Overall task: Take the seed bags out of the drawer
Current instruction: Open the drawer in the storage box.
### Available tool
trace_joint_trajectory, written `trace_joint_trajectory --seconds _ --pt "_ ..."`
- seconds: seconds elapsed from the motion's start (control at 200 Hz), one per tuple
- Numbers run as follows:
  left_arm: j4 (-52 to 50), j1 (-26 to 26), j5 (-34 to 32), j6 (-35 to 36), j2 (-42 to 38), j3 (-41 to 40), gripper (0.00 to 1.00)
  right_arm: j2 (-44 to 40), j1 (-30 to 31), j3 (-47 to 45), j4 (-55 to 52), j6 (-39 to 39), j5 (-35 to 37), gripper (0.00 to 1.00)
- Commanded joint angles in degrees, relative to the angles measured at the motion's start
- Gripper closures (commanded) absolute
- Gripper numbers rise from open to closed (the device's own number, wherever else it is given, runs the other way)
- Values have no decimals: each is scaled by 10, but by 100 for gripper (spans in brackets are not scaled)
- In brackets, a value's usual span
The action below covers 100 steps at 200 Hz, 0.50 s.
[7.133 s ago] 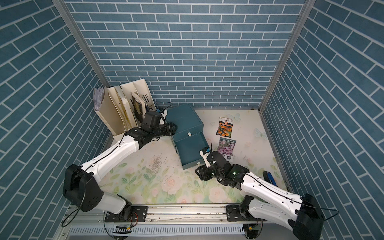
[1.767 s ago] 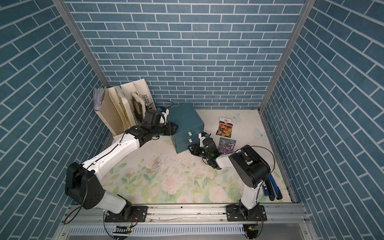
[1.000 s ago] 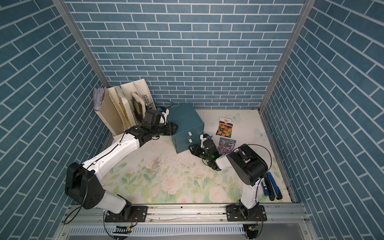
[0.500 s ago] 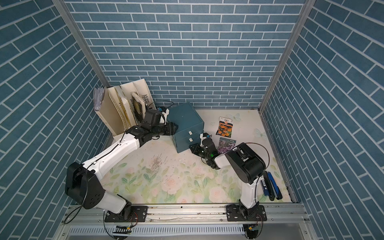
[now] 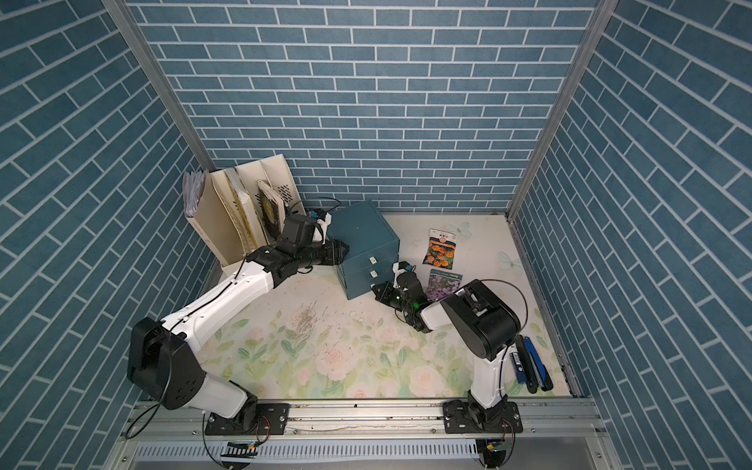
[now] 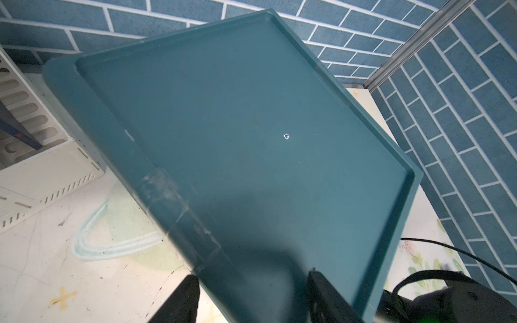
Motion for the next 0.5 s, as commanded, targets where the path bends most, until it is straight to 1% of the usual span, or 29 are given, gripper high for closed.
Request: trace_joint_trajectory --seconds 0.0,0.205,0.495 --pt "-76 -4 -3 17 12 -24 33 -31 12 -21 7 -11 -13 100" --pt "-78 -4 -9 10 2 -23 32 -53 32 -45 5 -13 -20 100" --pt "-74 -4 -16 0 -11 -33 31 -88 53 -61 -36 -30 -22 100"
